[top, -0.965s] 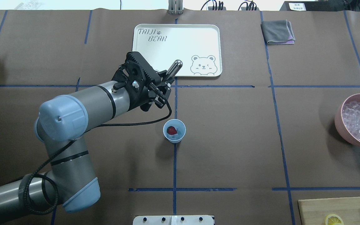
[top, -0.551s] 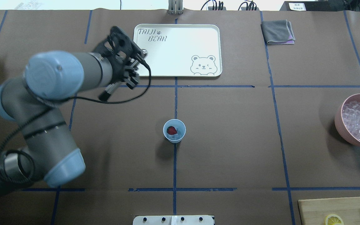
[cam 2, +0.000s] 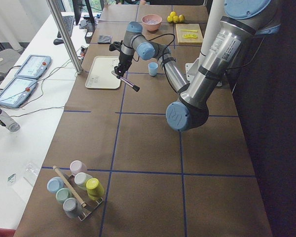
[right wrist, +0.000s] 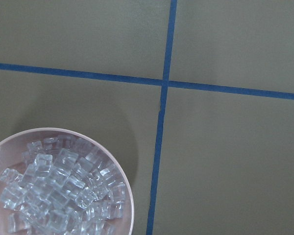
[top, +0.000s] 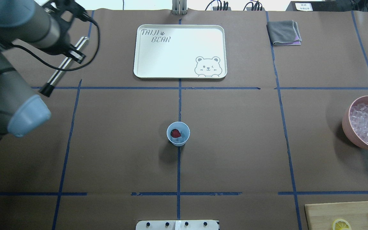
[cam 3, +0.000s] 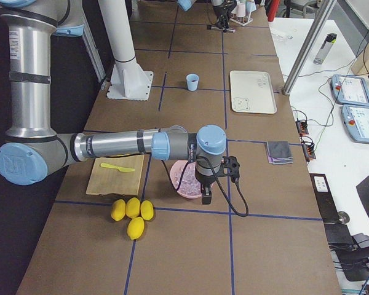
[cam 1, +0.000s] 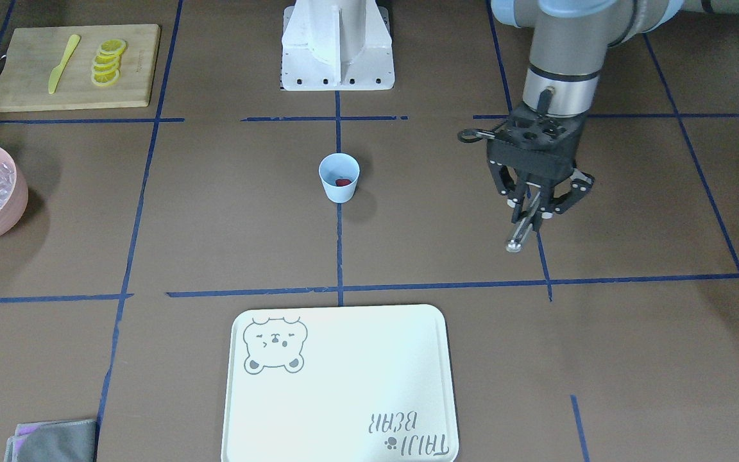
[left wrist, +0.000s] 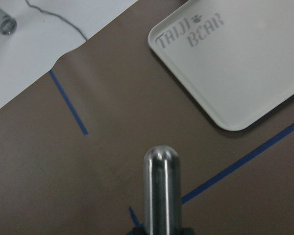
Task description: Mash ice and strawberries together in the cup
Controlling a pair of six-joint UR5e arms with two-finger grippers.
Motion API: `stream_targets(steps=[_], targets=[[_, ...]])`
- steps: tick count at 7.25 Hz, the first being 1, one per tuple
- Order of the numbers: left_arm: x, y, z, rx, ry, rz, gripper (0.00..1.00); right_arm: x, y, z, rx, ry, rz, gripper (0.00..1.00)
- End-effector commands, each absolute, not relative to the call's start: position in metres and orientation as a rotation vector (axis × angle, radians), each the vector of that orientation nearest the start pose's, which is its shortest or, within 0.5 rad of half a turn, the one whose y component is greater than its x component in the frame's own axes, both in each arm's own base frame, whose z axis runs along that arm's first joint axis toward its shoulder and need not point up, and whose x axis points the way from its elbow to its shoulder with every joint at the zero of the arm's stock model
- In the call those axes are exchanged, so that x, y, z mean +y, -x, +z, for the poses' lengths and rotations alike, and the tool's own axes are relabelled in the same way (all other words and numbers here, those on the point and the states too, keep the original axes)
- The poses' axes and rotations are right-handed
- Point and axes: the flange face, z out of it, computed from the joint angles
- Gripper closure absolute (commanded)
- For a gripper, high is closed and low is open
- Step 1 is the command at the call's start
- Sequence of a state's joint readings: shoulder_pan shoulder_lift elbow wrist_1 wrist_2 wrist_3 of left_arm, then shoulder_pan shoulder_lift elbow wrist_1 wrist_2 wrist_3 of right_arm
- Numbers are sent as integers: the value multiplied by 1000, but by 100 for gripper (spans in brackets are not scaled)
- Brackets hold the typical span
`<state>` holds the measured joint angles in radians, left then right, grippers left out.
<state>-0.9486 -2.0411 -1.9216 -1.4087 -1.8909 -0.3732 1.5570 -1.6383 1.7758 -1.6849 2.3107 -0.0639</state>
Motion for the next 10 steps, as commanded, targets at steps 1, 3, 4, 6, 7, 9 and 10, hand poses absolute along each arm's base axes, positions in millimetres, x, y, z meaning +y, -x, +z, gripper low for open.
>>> stream_targets(steps=[1, 3, 4, 6, 7, 9, 10], targets=[[-549, -193, 354, 610, -199, 45, 97, -462, -60, 604, -739, -42, -84, 0], [-545, -158, 440, 539, -79, -48, 93, -461, -60, 606, -739, -37, -83, 0], [-547, -148, 470, 542, -30, -73, 93, -461, -60, 606, -739, -39, -85, 0], [-526, -145, 562, 616, -61, -56, 94, -460, -60, 607, -737, -36, -84, 0], [-520, -144, 594, 607, -41, -51, 94, -459, -60, 607, -737, -37, -87, 0], [-515, -147, 619, 634, -29, -37, 94, -459, -60, 607, -737, -38, -86, 0], [-501, -143, 635, 649, -31, -9, 94, -459, -60, 607, -737, -38, -86, 0]])
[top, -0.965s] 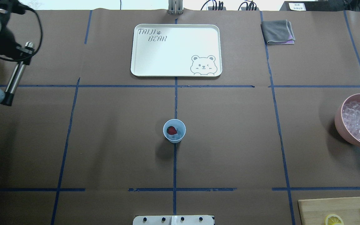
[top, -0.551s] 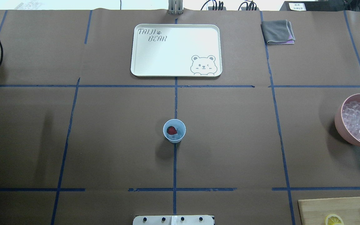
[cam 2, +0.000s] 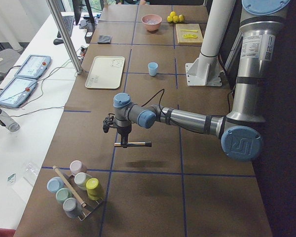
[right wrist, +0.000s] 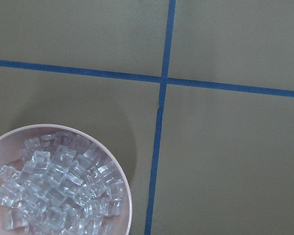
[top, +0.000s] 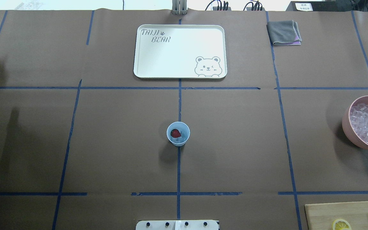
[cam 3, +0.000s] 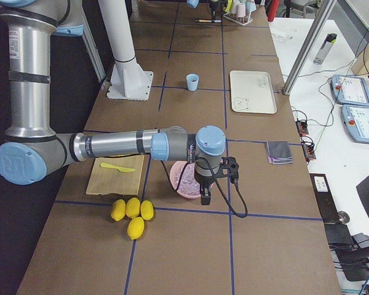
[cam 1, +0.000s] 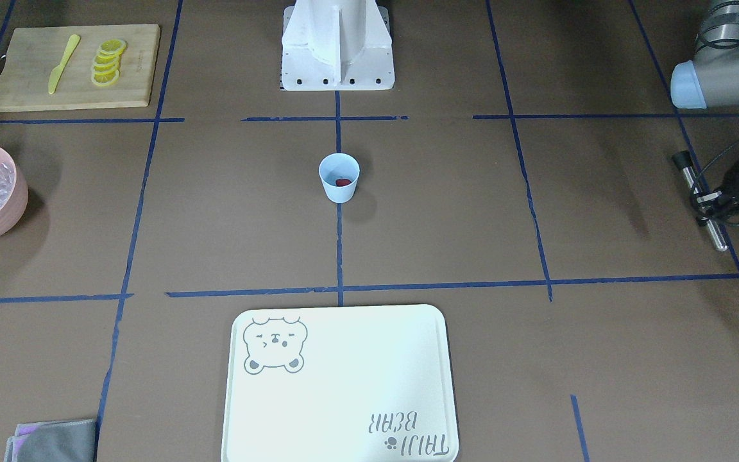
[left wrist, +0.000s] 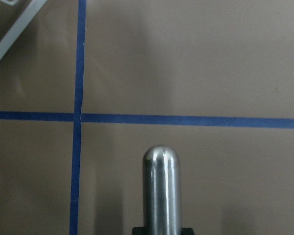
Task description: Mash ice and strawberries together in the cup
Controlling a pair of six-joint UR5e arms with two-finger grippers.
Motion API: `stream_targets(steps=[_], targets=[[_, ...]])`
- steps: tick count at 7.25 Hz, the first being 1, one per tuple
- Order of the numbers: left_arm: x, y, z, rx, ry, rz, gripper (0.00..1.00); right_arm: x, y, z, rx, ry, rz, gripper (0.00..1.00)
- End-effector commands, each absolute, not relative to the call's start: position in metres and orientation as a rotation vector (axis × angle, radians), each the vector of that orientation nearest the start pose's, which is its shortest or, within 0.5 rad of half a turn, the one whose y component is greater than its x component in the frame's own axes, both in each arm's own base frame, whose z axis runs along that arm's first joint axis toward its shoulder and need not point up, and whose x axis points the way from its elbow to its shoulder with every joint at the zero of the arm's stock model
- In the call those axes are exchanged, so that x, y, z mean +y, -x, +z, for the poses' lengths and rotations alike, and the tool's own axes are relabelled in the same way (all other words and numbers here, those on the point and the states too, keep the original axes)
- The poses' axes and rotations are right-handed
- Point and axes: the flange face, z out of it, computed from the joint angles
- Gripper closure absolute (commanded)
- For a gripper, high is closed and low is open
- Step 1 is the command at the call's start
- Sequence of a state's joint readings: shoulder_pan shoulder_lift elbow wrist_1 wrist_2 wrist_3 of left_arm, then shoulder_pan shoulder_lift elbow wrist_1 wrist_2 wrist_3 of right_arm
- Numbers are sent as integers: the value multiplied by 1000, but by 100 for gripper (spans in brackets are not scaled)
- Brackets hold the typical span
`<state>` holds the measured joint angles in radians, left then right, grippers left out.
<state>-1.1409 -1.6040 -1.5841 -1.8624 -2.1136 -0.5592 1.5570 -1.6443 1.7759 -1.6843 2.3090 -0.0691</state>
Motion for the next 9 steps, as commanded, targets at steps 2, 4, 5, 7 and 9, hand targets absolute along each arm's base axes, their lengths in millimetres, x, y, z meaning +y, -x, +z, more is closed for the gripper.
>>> stream_targets(steps=[2, 4, 5, 7, 9], targets=[[-497, -143, 655, 654, -41, -1, 94, -459, -60, 607, -737, -38, -86, 1], [-492, -145, 663, 655, -45, 10, 88, -459, -61, 607, -731, -38, -84, 0], [-490, -154, 662, 657, -41, 29, 80, -459, -61, 609, -730, -35, -83, 0], [-486, -170, 661, 659, -33, 59, 57, -458, -61, 609, -730, -34, -84, 0], [-485, -171, 661, 663, -42, 65, 0, -458, -61, 609, -728, -33, -84, 0]])
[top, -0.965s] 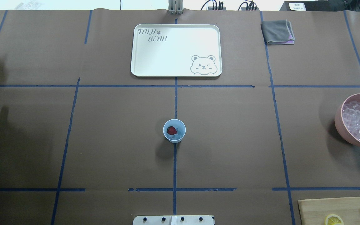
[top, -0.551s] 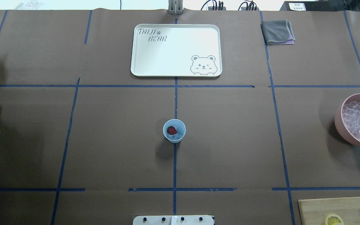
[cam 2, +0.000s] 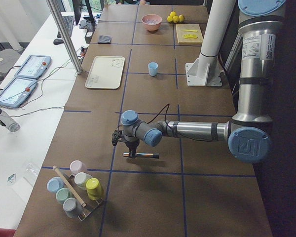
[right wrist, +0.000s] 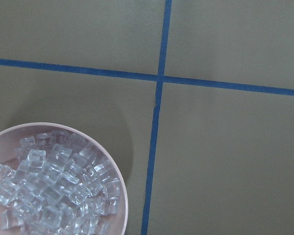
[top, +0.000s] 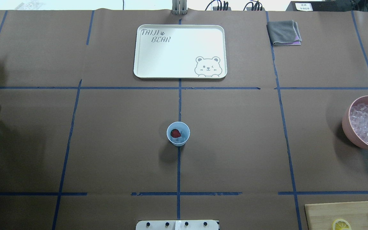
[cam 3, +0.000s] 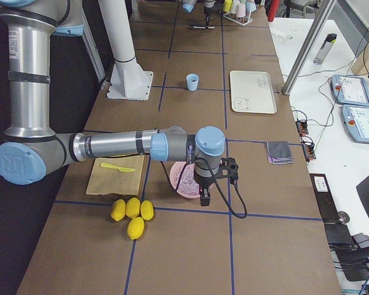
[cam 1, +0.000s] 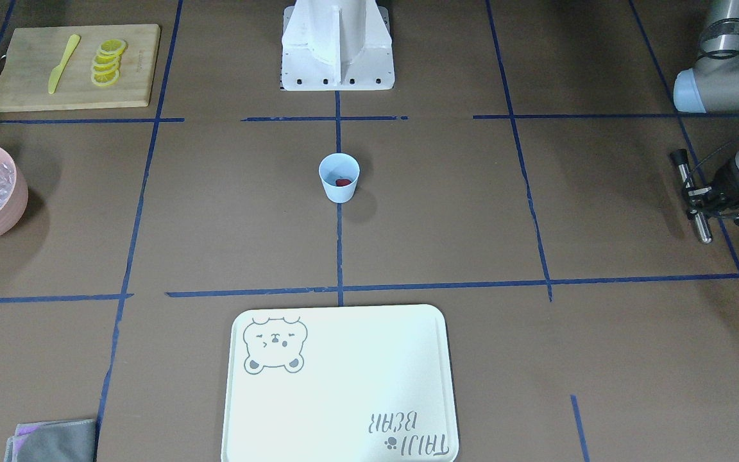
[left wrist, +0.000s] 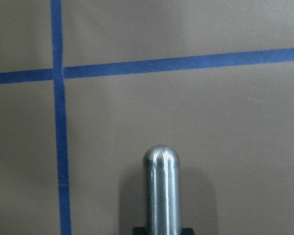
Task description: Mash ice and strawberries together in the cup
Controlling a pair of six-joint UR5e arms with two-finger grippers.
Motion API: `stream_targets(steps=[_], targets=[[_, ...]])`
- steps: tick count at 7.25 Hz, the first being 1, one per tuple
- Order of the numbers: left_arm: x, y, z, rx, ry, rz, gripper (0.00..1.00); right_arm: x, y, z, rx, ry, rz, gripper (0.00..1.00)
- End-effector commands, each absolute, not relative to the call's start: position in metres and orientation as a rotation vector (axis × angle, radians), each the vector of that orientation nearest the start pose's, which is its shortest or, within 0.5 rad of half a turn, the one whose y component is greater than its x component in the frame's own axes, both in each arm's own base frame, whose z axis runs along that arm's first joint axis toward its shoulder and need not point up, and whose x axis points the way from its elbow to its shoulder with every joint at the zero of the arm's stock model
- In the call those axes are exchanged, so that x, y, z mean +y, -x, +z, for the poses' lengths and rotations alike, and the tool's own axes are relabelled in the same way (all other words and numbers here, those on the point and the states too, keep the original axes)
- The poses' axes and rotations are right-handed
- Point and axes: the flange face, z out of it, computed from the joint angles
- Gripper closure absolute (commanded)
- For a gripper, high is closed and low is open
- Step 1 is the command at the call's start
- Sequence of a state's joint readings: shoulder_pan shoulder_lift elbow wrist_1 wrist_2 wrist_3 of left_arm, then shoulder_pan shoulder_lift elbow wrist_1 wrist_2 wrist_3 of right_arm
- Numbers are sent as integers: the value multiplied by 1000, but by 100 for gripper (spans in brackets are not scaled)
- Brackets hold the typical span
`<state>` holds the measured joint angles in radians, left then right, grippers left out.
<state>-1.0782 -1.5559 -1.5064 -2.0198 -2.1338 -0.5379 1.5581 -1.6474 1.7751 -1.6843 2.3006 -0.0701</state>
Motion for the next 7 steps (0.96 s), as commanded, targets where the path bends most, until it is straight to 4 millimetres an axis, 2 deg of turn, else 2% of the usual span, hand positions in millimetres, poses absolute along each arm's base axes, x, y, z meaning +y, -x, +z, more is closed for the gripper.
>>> stream_targets(steps=[1, 3, 4, 5, 7], targets=[[-486, -172, 658, 666, -44, 67, 0, -458, -61, 608, -728, -36, -81, 0], [-487, -170, 650, 701, -36, 88, 0, -460, -61, 605, -728, -41, -82, 0], [-494, -142, 656, 684, -49, 155, 0, -461, -61, 604, -728, -42, -84, 0], [-508, -93, 656, 672, -34, 190, 0, -462, -61, 604, -728, -44, -84, 0], [-521, 14, 658, 667, -24, 177, 0, -462, -61, 603, -728, -45, -86, 0]])
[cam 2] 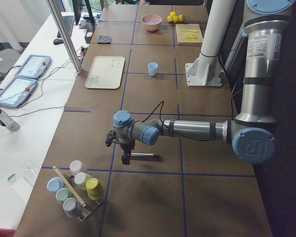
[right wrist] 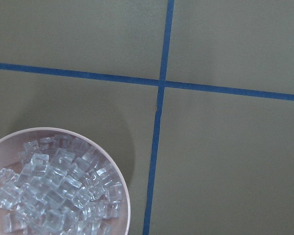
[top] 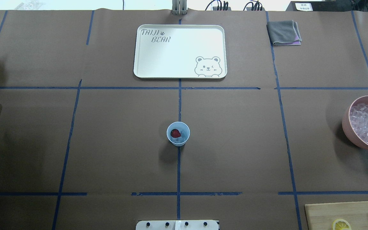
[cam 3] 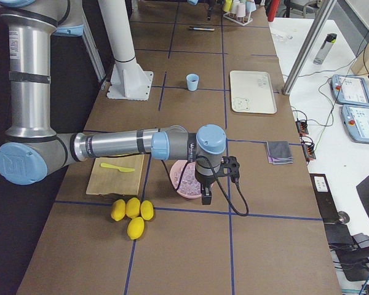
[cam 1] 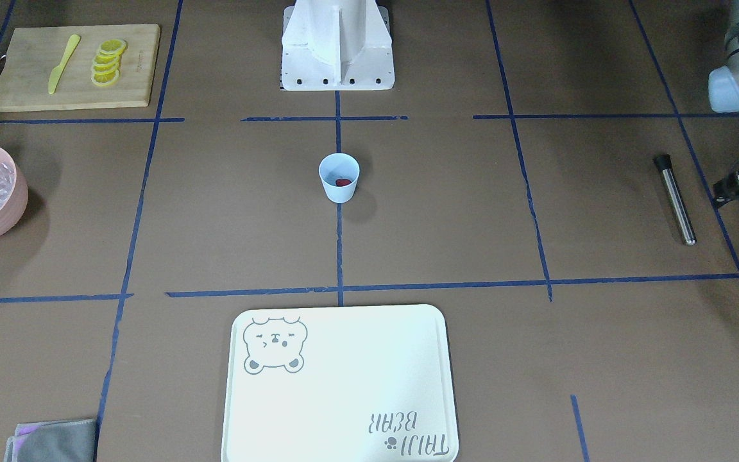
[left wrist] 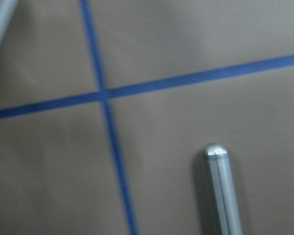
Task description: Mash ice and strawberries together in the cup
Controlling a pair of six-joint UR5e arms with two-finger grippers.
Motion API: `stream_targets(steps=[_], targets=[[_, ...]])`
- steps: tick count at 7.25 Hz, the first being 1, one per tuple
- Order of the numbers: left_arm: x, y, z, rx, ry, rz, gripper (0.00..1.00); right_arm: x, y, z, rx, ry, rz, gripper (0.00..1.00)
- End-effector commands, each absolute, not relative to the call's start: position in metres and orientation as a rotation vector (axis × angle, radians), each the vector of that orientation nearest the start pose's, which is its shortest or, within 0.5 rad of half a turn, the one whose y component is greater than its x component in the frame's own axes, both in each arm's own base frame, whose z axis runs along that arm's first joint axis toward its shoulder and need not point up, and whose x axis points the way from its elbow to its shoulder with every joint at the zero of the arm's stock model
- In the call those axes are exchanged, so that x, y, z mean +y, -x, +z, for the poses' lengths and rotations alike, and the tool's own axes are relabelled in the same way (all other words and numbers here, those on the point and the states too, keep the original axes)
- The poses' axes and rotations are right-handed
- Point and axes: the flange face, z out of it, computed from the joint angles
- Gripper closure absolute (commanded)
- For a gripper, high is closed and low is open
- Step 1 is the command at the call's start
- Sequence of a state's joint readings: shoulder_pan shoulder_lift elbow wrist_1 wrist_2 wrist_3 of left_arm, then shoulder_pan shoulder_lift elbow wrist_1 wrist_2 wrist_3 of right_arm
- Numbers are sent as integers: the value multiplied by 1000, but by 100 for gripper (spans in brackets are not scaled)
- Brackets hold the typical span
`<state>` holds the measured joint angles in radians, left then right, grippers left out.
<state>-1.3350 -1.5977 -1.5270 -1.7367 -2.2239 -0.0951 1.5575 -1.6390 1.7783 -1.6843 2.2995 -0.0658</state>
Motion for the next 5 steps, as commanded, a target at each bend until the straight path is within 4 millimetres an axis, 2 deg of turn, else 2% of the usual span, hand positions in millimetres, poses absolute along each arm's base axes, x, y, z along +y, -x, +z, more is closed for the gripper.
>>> stream_targets(steps=[1, 2, 3, 4, 5], targets=[[-517, 58, 658, 711, 3, 96, 0, -462, -61, 601, -728, -49, -86, 0], [-509, 78, 654, 794, 1, 43, 0, -462, -61, 601, -728, -51, -88, 0], [-501, 80, 646, 815, -11, 29, 0, -462, -61, 601, -728, -49, -87, 0], [-501, 79, 647, 815, -15, 30, 0, -460, -61, 603, -728, -47, -86, 0], [-506, 79, 636, 818, -40, 43, 0, -457, -61, 605, -728, -41, -85, 0]])
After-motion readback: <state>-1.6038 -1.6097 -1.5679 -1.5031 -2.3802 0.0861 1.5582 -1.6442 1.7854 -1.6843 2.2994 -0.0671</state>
